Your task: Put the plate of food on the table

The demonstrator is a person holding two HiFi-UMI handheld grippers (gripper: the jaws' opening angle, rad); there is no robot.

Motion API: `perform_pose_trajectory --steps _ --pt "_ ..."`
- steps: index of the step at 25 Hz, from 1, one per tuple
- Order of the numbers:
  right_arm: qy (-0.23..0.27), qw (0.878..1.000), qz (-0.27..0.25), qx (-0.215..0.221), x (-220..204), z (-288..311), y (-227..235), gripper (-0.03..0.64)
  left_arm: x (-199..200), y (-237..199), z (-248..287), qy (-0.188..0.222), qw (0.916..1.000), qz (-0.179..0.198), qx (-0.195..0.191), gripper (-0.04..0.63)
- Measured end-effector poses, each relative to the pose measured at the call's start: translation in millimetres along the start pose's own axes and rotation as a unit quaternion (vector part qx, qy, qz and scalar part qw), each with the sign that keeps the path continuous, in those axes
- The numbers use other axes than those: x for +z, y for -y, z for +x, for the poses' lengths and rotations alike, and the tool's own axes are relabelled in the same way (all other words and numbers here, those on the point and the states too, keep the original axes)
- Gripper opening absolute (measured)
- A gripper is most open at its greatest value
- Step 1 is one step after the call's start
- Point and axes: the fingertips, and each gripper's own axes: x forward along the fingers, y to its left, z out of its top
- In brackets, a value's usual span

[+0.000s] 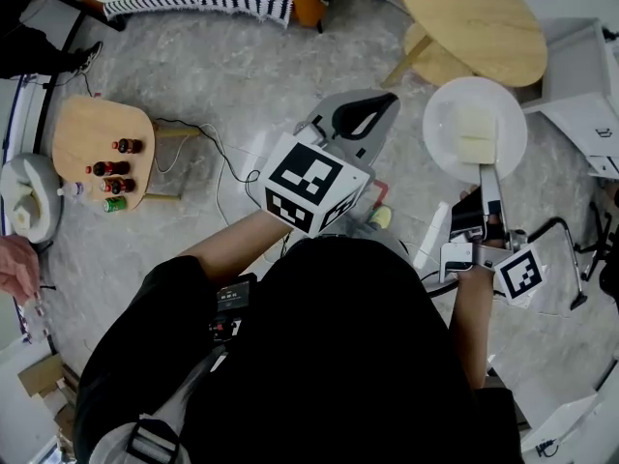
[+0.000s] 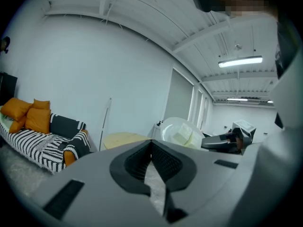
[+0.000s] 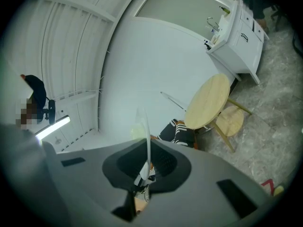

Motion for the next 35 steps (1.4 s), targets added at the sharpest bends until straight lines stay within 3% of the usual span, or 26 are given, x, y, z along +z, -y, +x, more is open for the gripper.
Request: perform_pose_trajectory --steps 6,17,28,35 --pt "0.010 1.000 -0.002 -0.001 -18 13 -14 0.023 0 -25 -18 0.010 0.9999 -0.008 0.001 0.006" --pt "0.045 0.999 0.004 0.001 14 5 12 0.023 0 -10 24 -0.002 0.9996 0.014 -0.024 0.006" --pt "0.065 0.998 0.024 0.012 112 63 91 0.023 15 -24 152 -0.037 0.9979 0.045 -0.027 0.006" --pt "0.054 0.998 0.039 -0.007 182 111 153 0.023 26 -40 250 -0.064 0.9973 0.032 -0.020 0.006"
